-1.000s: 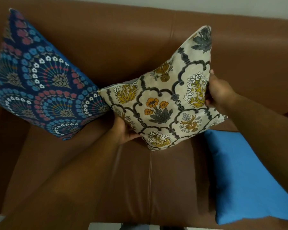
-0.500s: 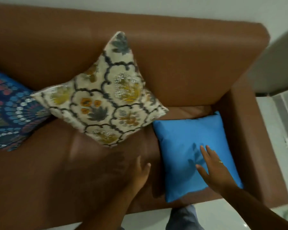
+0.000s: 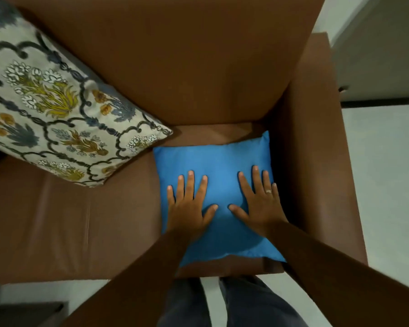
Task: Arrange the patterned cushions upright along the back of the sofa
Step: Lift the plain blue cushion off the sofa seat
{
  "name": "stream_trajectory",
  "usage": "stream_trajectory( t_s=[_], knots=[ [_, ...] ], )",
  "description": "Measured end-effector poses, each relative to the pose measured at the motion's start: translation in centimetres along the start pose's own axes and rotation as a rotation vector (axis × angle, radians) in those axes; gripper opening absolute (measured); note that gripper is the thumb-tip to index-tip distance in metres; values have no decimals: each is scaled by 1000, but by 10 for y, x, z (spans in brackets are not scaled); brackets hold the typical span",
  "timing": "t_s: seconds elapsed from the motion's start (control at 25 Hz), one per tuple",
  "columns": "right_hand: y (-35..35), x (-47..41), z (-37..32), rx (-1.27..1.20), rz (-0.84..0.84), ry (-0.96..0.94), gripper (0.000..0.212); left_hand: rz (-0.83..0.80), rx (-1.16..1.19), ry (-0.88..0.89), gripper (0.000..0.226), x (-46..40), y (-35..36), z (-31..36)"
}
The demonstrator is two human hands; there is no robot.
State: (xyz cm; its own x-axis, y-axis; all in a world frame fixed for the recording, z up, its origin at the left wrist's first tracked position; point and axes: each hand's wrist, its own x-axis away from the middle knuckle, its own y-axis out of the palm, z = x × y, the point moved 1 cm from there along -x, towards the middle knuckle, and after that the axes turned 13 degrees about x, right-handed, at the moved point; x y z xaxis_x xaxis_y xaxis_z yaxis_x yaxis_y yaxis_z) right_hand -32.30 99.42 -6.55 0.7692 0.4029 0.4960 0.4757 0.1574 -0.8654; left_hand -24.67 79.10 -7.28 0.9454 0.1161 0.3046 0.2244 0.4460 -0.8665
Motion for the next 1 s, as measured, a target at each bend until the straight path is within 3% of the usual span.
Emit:
stream_trajectory(
  t_s=[0.24,0.32,0.4,0.48,0.56,0.68,0.76,0.88,0.96,1.0],
  knots=[
    [9,0,12,-225,39,66,94,-10,-35,67,82,-3,-5,-13],
    [9,1,19,-485,4,235,103,13,70,-79,85,1,-9,-24],
    [7,2,26,-784,-70,422,120,65,373,-361,89,2,-13,-36],
    [-7,0,25,-918,-121,466,125,103,832,-551,88,-2,-18,-47],
    [-29,-3,22,-954,-133,417,121,85,1127,-560,77,-7,-29,-53],
    [-78,12,32,-902,-178,324,122,-97,1391,-621,65,-20,-74,-54],
    [-121,19,50,-913,-224,283,109,-176,1569,-636,50,-21,-111,-59],
    [-178,9,86,-884,-172,317,62,-293,1861,-677,29,-36,-158,-54],
    [-206,7,112,-934,-151,358,42,-201,1888,-858,36,-66,-161,-29],
    [-222,6,114,-985,-155,384,35,-10,1800,-892,41,-79,-152,-36]
  ],
)
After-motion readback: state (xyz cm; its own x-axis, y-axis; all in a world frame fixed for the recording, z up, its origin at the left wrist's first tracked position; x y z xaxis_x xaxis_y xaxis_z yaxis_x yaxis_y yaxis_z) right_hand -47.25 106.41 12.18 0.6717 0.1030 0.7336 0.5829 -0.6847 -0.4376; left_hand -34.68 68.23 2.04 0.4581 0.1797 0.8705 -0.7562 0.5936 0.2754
